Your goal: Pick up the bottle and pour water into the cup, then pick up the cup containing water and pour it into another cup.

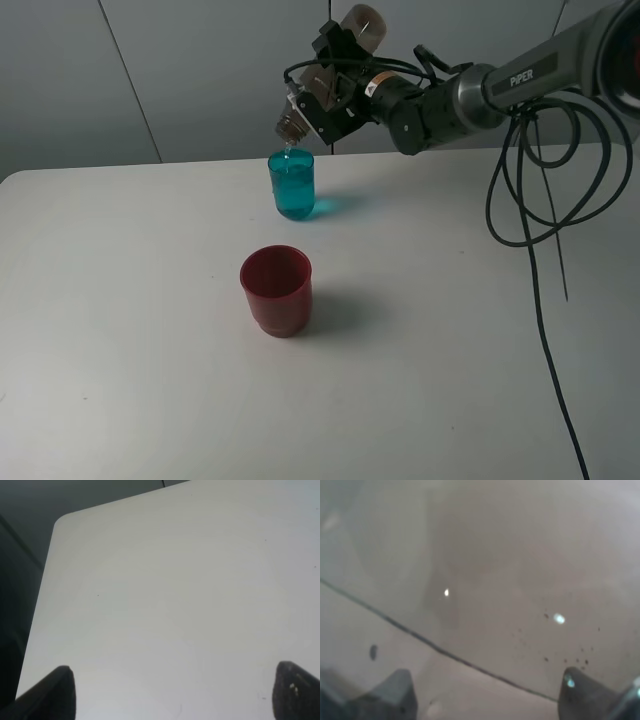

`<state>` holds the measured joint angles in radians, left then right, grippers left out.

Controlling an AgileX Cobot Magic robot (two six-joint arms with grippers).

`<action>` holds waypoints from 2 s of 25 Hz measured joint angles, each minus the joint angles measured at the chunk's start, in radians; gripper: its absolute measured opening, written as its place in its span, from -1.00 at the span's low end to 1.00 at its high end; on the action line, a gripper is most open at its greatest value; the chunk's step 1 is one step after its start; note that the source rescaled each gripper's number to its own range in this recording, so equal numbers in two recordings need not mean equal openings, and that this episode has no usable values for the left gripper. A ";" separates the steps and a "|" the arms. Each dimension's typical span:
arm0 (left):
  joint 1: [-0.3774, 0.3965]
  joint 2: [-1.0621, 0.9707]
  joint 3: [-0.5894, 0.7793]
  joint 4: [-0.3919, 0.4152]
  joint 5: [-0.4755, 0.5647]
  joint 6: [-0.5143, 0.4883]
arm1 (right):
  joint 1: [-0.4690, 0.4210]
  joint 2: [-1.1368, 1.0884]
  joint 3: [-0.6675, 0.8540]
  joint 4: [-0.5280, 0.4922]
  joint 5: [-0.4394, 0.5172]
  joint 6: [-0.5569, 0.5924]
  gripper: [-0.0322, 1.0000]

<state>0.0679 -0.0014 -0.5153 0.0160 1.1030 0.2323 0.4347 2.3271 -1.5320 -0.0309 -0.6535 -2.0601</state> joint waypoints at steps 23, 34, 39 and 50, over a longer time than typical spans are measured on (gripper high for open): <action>0.000 0.000 0.000 0.000 0.000 0.000 | 0.023 0.002 0.000 0.050 -0.006 0.062 -0.93; 0.000 0.000 0.000 0.000 0.000 0.000 | 0.023 -0.100 0.117 0.157 0.016 0.540 -0.93; 0.000 0.000 0.000 0.000 0.000 0.000 | 0.011 -0.198 0.246 0.150 0.020 0.852 -0.93; 0.000 0.000 0.000 0.000 0.000 0.000 | -0.147 -0.359 0.502 -0.095 0.018 1.880 -0.93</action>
<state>0.0679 -0.0014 -0.5153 0.0160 1.1030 0.2323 0.2877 1.9683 -1.0305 -0.1255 -0.6353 -0.1797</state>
